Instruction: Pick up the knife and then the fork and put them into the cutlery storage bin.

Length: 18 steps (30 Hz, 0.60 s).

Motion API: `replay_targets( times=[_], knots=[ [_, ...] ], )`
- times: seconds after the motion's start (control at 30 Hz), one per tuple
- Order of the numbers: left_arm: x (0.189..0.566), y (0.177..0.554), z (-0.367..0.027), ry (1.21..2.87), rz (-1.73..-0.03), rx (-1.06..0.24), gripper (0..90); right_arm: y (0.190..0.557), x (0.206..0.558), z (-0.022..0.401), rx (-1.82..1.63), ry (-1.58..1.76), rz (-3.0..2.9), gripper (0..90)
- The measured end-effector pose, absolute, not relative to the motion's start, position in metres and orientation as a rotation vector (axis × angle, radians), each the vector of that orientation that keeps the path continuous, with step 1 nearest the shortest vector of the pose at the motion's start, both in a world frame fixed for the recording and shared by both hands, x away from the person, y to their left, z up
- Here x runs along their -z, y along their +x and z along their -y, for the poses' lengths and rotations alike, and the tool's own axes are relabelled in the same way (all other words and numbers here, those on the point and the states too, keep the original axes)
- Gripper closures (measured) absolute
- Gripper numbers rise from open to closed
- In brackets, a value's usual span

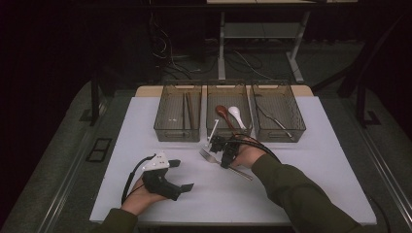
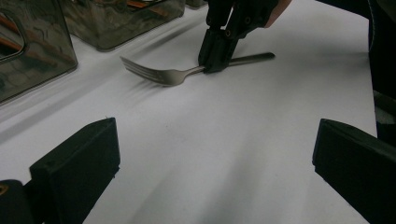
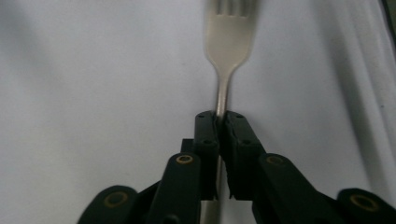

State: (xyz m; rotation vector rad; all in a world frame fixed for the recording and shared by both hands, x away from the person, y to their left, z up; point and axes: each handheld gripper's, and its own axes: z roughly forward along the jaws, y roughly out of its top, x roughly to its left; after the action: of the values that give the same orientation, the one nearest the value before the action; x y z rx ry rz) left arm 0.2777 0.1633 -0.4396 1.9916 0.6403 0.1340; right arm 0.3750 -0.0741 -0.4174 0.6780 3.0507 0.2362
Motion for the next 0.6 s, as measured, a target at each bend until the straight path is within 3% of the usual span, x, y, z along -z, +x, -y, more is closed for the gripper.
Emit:
replay_targets(
  times=[0.6],
  knots=[
    [0.440, 0.278, -0.164, 1.990, -0.644, -0.135, 0.0, 0.372, 0.407, 0.090, -0.422, 0.657, -3.024, 84.4]
  ],
)
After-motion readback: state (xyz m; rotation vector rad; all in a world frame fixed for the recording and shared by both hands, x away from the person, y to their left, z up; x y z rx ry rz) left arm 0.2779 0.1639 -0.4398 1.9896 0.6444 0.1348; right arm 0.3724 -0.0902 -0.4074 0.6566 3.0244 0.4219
